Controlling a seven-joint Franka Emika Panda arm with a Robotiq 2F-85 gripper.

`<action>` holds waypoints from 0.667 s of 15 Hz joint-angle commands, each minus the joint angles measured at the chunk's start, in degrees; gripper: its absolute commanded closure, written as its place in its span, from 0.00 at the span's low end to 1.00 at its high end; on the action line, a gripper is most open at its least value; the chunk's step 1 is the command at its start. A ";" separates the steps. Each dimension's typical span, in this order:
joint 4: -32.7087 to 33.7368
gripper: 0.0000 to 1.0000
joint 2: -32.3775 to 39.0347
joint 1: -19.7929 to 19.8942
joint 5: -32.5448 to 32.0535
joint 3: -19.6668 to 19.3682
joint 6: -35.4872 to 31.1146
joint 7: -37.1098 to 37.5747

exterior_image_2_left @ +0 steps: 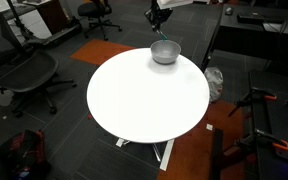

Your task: Remove the marker from the mug cup and place it on the table

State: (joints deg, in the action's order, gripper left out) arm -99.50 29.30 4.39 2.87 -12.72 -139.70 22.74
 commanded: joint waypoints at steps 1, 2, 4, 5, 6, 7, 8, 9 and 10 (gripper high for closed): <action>-10.07 0.95 -8.10 -3.02 -2.87 0.48 -4.50 0.53; -11.69 0.95 -9.35 -3.70 -3.34 0.71 -5.18 0.64; -14.64 0.95 -11.32 -4.79 -4.12 1.30 -6.14 0.54; -15.72 0.95 -12.10 -5.02 -4.11 1.80 -6.11 0.30; -16.65 0.95 -12.58 -5.29 -4.29 2.05 -6.08 0.50; -17.57 0.95 -12.80 -5.21 -3.77 2.63 -6.45 0.15; -18.32 0.95 -12.94 -5.38 -3.98 2.80 -6.66 0.47; -18.92 0.95 -12.93 -5.25 -3.66 3.22 -6.91 0.21; -19.39 0.95 -12.68 -5.28 -3.67 3.37 -7.36 0.43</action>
State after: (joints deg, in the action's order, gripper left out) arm -114.95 18.67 -0.89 0.03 -9.96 -144.66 22.74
